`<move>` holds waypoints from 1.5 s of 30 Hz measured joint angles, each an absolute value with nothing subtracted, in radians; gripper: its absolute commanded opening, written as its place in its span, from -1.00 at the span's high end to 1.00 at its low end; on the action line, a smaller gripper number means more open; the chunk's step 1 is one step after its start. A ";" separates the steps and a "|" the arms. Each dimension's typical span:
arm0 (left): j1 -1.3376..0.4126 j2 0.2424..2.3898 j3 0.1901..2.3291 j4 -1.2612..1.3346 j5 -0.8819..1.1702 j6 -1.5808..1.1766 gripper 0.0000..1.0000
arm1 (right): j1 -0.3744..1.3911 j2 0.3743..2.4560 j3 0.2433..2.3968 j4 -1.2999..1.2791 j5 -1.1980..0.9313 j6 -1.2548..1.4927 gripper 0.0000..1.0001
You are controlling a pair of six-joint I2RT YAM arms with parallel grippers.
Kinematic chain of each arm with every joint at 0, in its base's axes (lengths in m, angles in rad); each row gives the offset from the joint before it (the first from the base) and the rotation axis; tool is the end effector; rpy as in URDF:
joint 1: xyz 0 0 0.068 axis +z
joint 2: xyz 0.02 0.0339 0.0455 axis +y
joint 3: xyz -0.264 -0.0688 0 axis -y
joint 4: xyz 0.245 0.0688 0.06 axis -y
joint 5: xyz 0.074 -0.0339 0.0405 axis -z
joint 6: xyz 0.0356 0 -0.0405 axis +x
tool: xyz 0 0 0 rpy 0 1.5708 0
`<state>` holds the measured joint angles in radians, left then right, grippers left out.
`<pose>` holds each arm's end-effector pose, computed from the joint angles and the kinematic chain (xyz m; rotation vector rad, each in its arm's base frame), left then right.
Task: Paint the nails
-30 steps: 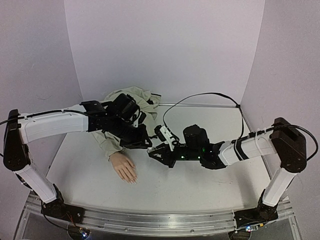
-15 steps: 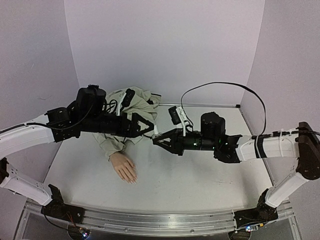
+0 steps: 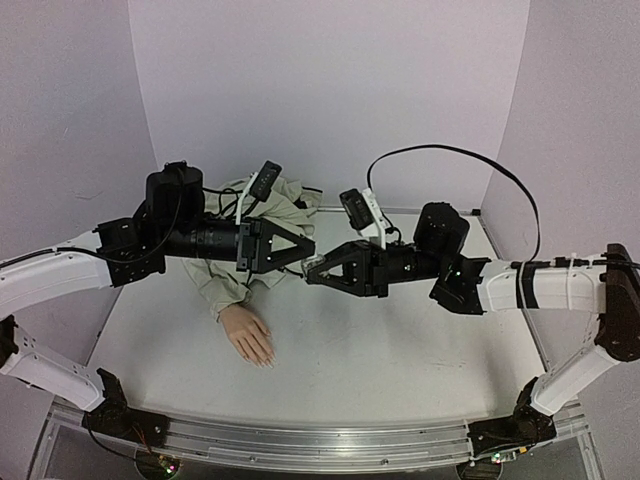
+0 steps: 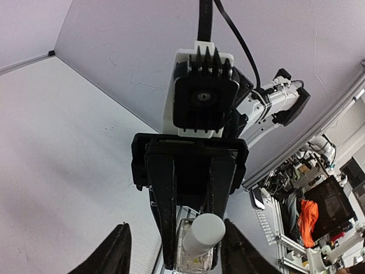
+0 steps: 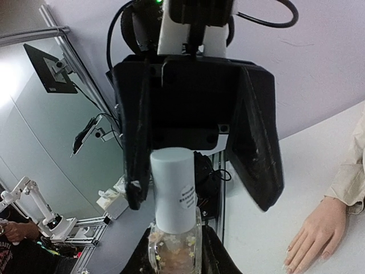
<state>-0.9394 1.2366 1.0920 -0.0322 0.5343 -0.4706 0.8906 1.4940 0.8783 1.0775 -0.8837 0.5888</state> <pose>0.1551 -0.2428 0.3686 0.8759 1.7696 -1.4453 0.1804 0.2668 0.3272 -1.0822 1.0444 1.7185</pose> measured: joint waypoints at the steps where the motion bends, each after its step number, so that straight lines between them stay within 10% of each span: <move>1: -0.939 1.238 1.093 -0.028 0.546 -0.467 0.15 | 0.891 1.494 0.882 1.081 -0.891 0.589 1.00; 16: -0.937 1.262 1.129 -0.016 0.611 -0.443 1.00 | 0.890 1.533 0.913 1.089 -0.946 0.592 1.00; 24: -0.929 1.267 1.131 -0.018 0.579 -0.424 1.00 | 0.885 1.526 0.914 1.044 -0.861 0.523 1.00; 45: -0.916 1.508 1.422 -0.361 -0.151 -0.577 1.00 | 1.068 1.763 1.216 0.731 0.424 -0.041 1.00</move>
